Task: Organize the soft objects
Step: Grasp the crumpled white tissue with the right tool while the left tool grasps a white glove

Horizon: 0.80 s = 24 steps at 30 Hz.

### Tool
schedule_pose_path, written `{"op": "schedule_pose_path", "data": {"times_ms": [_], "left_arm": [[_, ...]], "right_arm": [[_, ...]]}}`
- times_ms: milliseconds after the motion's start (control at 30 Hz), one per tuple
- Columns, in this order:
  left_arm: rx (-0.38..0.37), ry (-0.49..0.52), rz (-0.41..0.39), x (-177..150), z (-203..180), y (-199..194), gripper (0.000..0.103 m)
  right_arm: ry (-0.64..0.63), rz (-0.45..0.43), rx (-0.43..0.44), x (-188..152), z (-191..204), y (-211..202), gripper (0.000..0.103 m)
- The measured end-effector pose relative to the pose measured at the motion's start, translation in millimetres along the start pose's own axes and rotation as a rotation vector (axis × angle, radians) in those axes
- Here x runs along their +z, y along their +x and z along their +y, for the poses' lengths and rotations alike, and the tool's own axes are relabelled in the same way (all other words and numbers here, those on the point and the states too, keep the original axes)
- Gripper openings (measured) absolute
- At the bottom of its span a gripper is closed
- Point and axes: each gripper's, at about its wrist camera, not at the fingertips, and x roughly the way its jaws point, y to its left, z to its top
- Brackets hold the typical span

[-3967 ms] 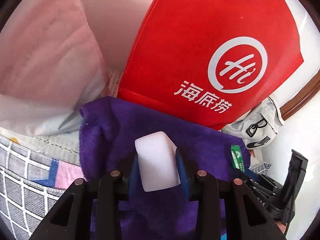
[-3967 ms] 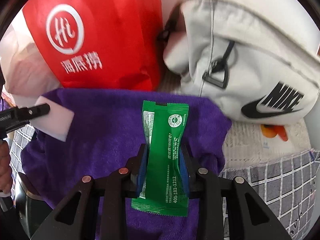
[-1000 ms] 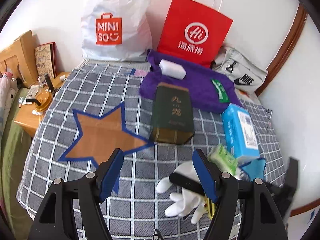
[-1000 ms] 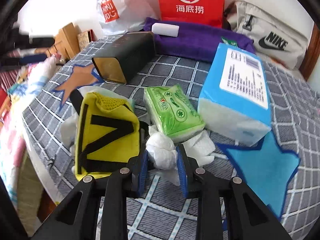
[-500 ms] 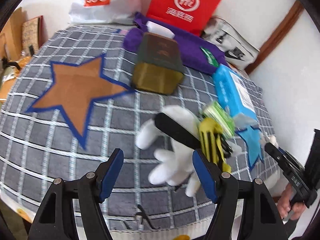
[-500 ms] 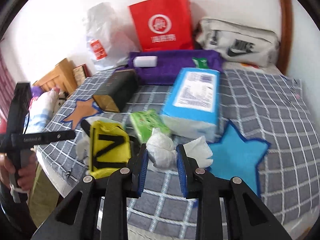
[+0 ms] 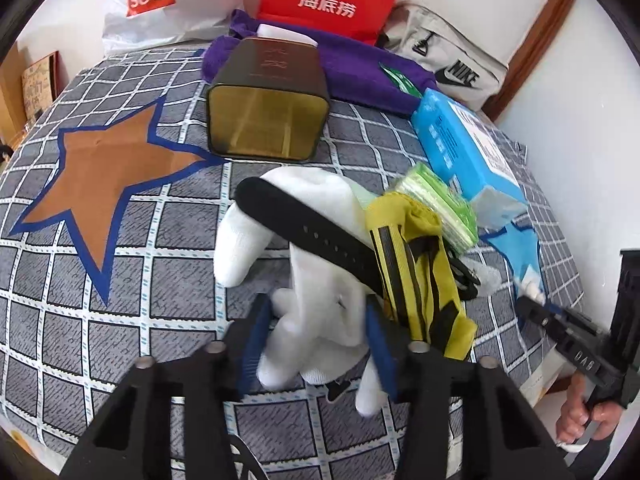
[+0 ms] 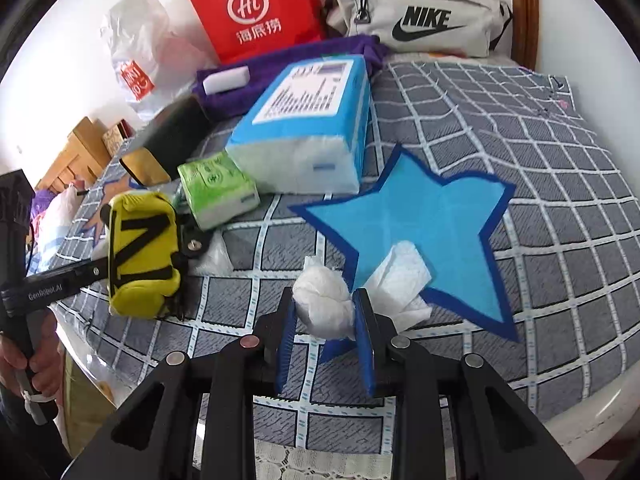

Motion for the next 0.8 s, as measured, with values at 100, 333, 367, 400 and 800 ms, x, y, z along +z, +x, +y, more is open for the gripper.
{"op": "schedule_pose_path", "data": {"times_ms": [100,333,367,400,800], "left_arm": [[-0.034,-0.017,-0.010,1.8,5.9,-1.4,0.030],[-0.036,-0.045,-0.050,4.9,21.9,-13.9,0.027],[-0.037,-0.054,-0.060,5.4,25.7,-18.2,0.027],[-0.039,-0.064,-0.067,5.5,28.9,-22.2,0.027],[-0.092,-0.144,-0.154,12.3,48.7,-62.6,0.021]], "right_arm": [[-0.006,0.007,-0.001,-1.0,3.2,6.7,0.028],[-0.011,0.013,0.002,2.2,3.6,9.7,0.028],[-0.009,0.014,0.002,2.3,3.3,9.7,0.028],[-0.007,0.015,0.003,3.0,3.6,9.6,0.028],[-0.008,0.007,0.003,11.9,11.6,-1.9,0.028]]}}
